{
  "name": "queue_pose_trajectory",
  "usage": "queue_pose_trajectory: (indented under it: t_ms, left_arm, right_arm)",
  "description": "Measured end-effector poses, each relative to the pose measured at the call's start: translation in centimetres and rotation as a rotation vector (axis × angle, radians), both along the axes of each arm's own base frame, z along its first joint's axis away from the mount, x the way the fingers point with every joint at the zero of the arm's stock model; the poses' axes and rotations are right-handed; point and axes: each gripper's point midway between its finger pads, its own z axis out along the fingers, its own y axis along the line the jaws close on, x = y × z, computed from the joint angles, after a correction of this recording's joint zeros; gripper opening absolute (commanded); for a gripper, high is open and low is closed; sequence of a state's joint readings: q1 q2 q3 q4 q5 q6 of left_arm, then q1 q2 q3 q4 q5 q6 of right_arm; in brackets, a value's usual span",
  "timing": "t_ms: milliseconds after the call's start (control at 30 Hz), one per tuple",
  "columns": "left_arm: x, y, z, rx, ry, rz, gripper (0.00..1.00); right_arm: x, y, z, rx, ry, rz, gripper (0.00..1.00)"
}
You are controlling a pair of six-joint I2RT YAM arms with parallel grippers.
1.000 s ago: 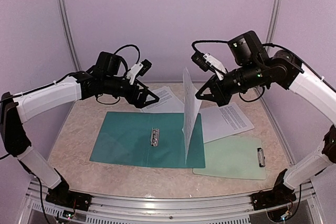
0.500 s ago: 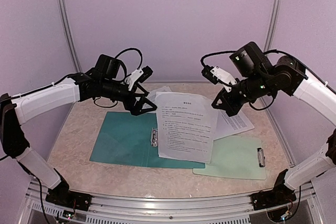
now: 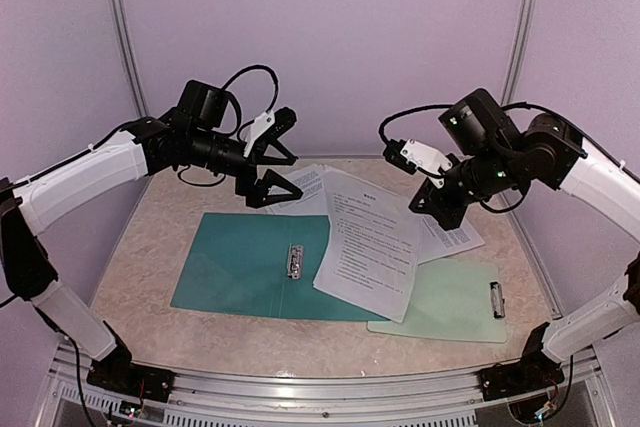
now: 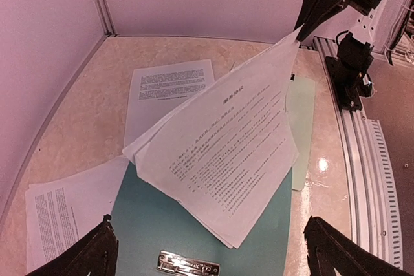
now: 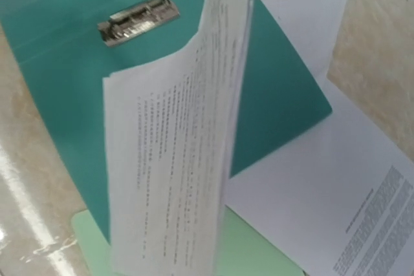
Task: Put the files into the folder
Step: Pass from the right arm to the left
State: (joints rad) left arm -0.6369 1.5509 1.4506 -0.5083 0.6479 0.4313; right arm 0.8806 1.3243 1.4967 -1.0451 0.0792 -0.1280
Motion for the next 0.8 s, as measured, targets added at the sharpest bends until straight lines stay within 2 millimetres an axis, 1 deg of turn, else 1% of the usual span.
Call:
queue_pose_trajectory:
  t_ms: [67,167,333,400,533,633,700,800]
  left_arm:
    - [-0.2,-0.6,0.8,-0.009,-0.038,-0.032,0.97]
    - [-0.6,-1.5,1.2,-0.014,-0.078,-0.088,0.97]
    - [-0.4,-3.0,2.0,-0.01,-0.124,-0.154,0.97]
    - [-0.4,-3.3,1.8,-0.007,-0.129,-0.172,0.98]
    - [-0.7,-3.6,0.5,0.008,-0.104,-0.21,0.96]
    - [-1.2,-4.1,-0.4,0.022,-0.085,-0.244,0.9]
    - [-1.4,-4.8,-0.6,0.028,-0.082,-0.27,0.85]
    - [-1.5,-5.7,-0.7,0.034,-0.08,-0.302,0.75]
  right_arm:
    - [-0.4,0.1,0.6,0.018,-0.007,0.023,0.0]
    - [-0.8,0.3,1.6,0.048,-0.016,0.052,0.0]
    - [-1.6,1.0,1.6,0.069,0.004,0.109,0.0]
    - [-1.8,1.2,1.6,0.075,0.011,0.127,0.0]
    - [-2.3,1.6,1.7,0.086,0.022,0.156,0.0]
    - [-2.6,1.9,1.7,0.094,0.027,0.173,0.0]
    - [-2.6,1.9,1.8,0.096,0.029,0.177,0.0]
    - [-2.7,1.9,1.8,0.096,0.029,0.179,0.0]
